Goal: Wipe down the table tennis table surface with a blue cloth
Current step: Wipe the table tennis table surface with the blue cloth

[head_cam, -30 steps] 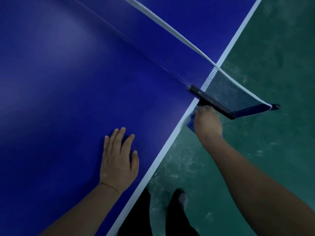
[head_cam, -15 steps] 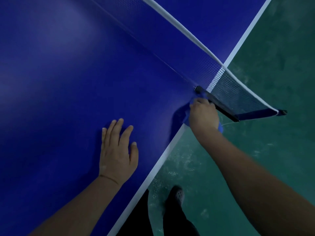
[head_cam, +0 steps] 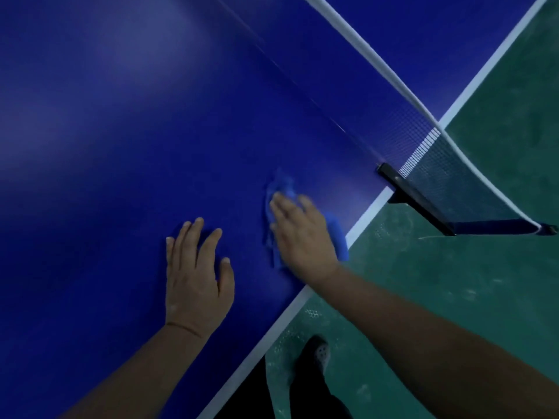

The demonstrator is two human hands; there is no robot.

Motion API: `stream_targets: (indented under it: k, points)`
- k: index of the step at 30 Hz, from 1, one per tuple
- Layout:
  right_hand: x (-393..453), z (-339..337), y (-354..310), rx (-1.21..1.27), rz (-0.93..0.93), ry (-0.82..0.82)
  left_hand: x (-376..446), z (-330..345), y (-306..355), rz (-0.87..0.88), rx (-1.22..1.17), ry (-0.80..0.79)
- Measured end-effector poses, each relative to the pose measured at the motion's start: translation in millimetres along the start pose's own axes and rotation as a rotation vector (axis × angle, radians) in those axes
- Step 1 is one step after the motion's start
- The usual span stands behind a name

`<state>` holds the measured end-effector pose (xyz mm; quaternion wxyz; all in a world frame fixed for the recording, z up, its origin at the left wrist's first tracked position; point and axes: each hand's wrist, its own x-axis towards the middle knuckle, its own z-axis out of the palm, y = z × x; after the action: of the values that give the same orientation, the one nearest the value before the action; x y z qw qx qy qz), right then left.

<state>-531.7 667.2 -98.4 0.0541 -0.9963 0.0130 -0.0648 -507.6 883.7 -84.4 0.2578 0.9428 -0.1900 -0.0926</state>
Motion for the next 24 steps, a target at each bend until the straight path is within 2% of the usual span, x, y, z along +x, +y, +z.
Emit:
stream_targets:
  k: [2, 6, 9, 11, 14, 15, 17, 19, 22, 24]
  points:
    - [-3, -1, 10, 0.012, -0.069, 0.025, -5, -4, -10, -0.032, 0.008, -0.005]
    - [80, -4, 69, -0.154, 0.209, 0.077, -14, -14, -30, -0.073, 0.024, 0.009]
    - [149, -4, 55, -0.185, 0.236, 0.057, -22, -19, -43, -0.113, 0.034, 0.026]
    - [156, 6, 12, -0.120, 0.078, 0.045, -28, -20, -49, -0.135, 0.037, 0.039]
    - [73, 12, -53, -0.010, -0.499, -0.142, -37, -22, -57, -0.182, 0.033, 0.072]
    - [40, 6, -57, 0.038, -0.637, -0.220, -41, -22, -60, -0.197, 0.032, 0.080]
    - [19, 1, -37, 0.086, -0.761, -0.274, -45, -22, -66, -0.217, 0.044, 0.064]
    - [61, 8, -8, 0.041, -0.681, -0.220, -47, -20, -69, -0.205, 0.095, 0.026]
    - [161, 14, 12, -0.130, -0.353, -0.020, -46, -17, -70, -0.185, 0.159, -0.005]
    - [206, 12, -1, -0.146, -0.157, -0.014, -46, -17, -69, -0.162, 0.168, 0.015]
